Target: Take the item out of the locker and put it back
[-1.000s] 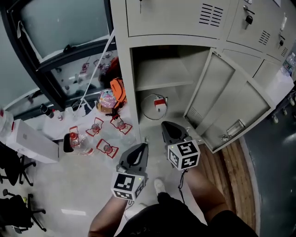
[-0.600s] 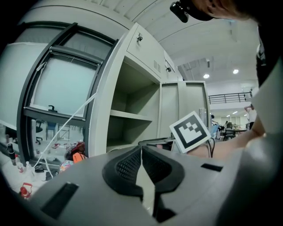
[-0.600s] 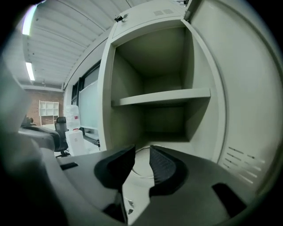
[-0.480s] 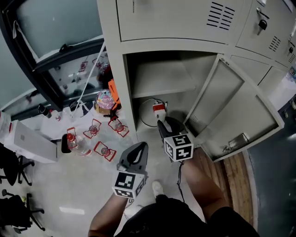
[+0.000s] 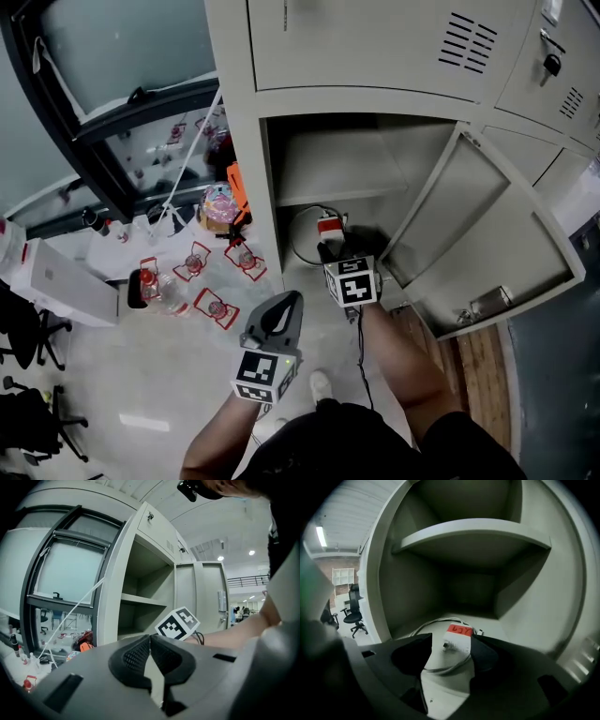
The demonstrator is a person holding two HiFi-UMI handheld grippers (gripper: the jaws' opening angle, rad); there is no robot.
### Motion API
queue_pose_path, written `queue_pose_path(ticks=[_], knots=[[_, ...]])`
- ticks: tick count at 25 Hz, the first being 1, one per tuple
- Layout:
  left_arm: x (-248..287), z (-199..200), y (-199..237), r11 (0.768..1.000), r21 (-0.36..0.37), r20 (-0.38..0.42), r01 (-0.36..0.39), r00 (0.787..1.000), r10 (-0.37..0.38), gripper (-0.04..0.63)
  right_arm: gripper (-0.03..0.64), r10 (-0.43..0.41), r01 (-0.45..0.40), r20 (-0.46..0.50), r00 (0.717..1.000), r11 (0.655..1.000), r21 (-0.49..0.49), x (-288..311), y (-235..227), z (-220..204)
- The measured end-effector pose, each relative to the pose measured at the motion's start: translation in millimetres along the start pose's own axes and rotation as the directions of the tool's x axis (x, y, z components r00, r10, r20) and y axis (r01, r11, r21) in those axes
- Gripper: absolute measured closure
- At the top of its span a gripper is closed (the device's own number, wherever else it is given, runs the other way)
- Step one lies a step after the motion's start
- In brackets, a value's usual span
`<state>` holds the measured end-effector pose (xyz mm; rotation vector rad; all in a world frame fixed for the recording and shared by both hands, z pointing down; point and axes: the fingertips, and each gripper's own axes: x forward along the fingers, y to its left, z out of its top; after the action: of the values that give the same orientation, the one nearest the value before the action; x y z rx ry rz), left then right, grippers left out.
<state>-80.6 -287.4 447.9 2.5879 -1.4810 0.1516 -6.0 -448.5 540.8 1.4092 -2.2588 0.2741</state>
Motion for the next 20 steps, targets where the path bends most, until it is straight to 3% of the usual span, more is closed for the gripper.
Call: queue_pose_path(ticks=[8, 20], knots=[[-0.2, -4.8, 6.3, 1.000, -0.008, -0.010, -0.009, 1.000, 0.009, 0.584, 0.329, -0.026, 0.023, -0.082, 0.996, 0.999, -0.044, 15.2, -3.2, -2.4], [2.4, -3.2, 8.2, 1.000, -0.012, -0.006, -0.009, 1.000, 0.009, 0.584, 0.298, -0.018, 0.027, -0.190, 0.982, 0.999, 0.046, 33.6, -8.7, -4.4]])
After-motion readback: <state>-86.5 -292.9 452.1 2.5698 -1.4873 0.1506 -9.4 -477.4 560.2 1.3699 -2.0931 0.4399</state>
